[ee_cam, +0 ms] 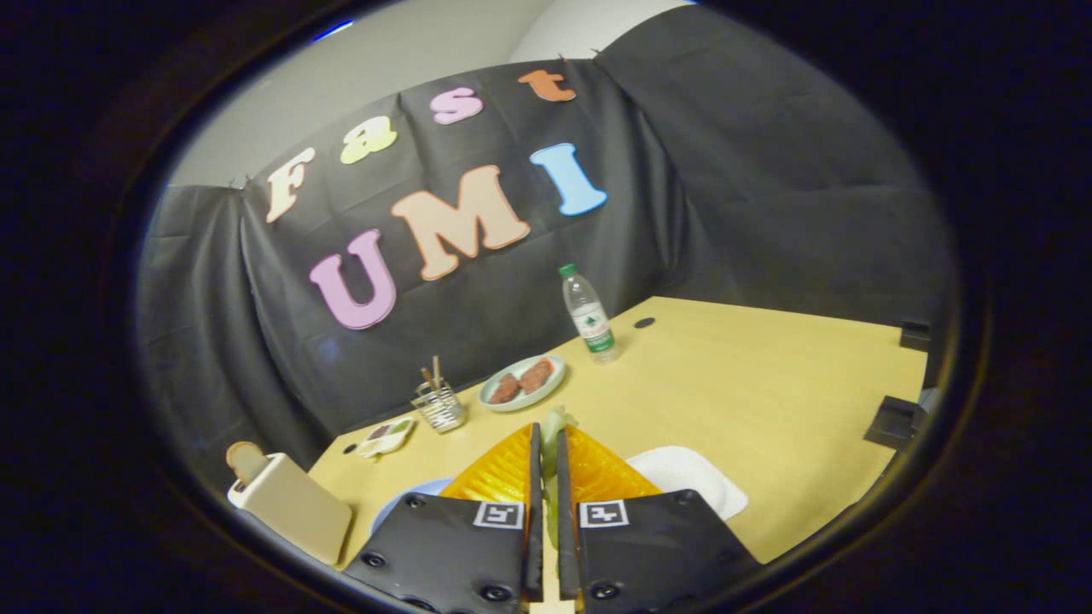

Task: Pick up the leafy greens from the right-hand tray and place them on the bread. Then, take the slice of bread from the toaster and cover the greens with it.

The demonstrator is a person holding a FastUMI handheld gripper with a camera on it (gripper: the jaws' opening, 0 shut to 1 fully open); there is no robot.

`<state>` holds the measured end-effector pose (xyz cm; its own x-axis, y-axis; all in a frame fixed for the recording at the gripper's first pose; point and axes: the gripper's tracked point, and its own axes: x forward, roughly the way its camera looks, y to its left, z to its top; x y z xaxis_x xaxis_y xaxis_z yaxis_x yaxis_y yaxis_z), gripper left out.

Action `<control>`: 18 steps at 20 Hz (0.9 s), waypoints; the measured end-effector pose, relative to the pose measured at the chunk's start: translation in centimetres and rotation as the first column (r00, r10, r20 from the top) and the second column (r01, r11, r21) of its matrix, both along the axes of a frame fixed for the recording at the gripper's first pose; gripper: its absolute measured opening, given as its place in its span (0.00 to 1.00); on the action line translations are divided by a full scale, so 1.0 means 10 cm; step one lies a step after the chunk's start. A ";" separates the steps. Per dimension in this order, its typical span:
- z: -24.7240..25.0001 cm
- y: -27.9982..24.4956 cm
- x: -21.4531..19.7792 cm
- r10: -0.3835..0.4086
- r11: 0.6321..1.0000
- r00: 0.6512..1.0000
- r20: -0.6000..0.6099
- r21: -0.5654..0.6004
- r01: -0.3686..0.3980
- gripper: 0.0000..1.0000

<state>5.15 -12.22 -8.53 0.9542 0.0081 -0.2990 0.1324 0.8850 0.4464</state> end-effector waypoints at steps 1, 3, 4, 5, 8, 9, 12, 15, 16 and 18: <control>0.07 0.14 0.00 0.024 1.000 1.000 0.013 -0.003 -0.024 0.10; 0.27 0.46 0.01 0.070 0.998 0.996 0.063 -0.005 -0.070 0.10; 0.36 0.62 0.01 0.092 0.996 0.992 0.084 -0.004 -0.092 0.10; 0.42 0.79 0.00 0.116 0.993 0.988 0.104 -0.001 -0.116 0.10; 0.56 1.29 0.02 0.183 0.982 0.968 0.172 0.018 -0.188 0.10; 0.56 1.46 0.04 0.205 0.977 0.960 0.189 0.024 -0.213 0.10; 0.37 1.88 0.09 0.264 0.961 0.947 0.180 0.037 -0.275 0.10; 0.09 1.90 0.15 0.248 0.968 0.959 0.139 -0.008 -0.249 0.10; 0.02 1.87 0.18 0.231 0.973 0.963 0.137 -0.022 -0.230 0.10; -0.15 1.78 0.20 0.213 0.977 0.972 0.101 -0.041 -0.210 0.10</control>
<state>7.11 5.62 -10.05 0.9576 0.2059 -0.2014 -0.1051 0.9009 0.4212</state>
